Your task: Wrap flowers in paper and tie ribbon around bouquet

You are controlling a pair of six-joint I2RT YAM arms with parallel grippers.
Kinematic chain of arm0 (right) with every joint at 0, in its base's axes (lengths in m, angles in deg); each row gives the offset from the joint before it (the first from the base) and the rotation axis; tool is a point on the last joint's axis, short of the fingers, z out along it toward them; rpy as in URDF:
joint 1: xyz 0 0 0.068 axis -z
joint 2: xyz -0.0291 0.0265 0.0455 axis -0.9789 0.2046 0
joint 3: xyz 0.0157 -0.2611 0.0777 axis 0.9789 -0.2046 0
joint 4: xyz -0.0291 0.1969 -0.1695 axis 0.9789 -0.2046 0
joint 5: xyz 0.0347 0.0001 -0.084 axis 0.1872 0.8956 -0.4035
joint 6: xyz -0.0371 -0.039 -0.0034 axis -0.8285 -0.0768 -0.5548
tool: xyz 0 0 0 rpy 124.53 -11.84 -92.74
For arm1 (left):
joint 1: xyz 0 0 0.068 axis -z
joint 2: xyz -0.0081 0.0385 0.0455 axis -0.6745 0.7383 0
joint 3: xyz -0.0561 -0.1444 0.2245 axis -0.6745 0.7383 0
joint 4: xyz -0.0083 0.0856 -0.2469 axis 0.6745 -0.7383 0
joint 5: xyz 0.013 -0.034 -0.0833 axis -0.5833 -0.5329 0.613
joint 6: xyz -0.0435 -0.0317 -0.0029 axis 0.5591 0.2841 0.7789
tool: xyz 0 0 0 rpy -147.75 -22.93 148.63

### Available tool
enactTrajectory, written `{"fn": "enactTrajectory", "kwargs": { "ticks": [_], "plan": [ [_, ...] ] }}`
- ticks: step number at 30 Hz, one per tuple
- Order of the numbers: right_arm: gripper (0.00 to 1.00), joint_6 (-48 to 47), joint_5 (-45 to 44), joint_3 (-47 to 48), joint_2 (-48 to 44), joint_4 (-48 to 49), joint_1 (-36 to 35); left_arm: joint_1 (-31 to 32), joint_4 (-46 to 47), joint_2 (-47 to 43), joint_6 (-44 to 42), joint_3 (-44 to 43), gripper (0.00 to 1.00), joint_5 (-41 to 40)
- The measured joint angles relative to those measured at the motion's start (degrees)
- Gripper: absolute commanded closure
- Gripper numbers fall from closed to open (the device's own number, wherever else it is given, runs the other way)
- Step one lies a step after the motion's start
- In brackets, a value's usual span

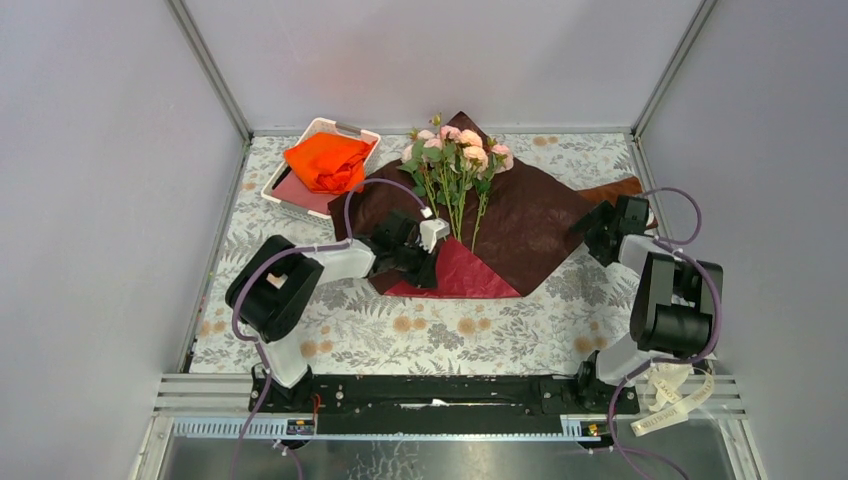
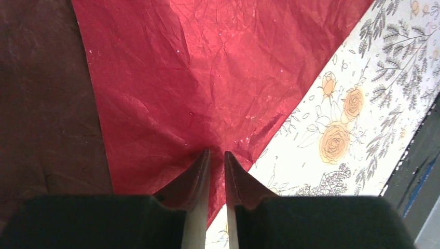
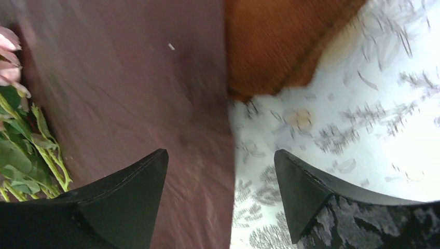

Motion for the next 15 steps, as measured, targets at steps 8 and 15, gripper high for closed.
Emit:
{"fn": "enactTrajectory", "kwargs": {
  "ticks": [8, 15],
  "plan": [
    [0.55, -2.84, 5.95, 4.50, 7.15, 4.46, 0.11, 3.82, -2.80, -3.48, -5.70, -1.46, 0.72, -6.01],
    [0.91, -3.91, 8.81, 4.48, 8.81, 4.96, 0.11, 9.25, -4.37, -4.07, -11.19, -8.04, 0.69, -9.09]
  ]
}}
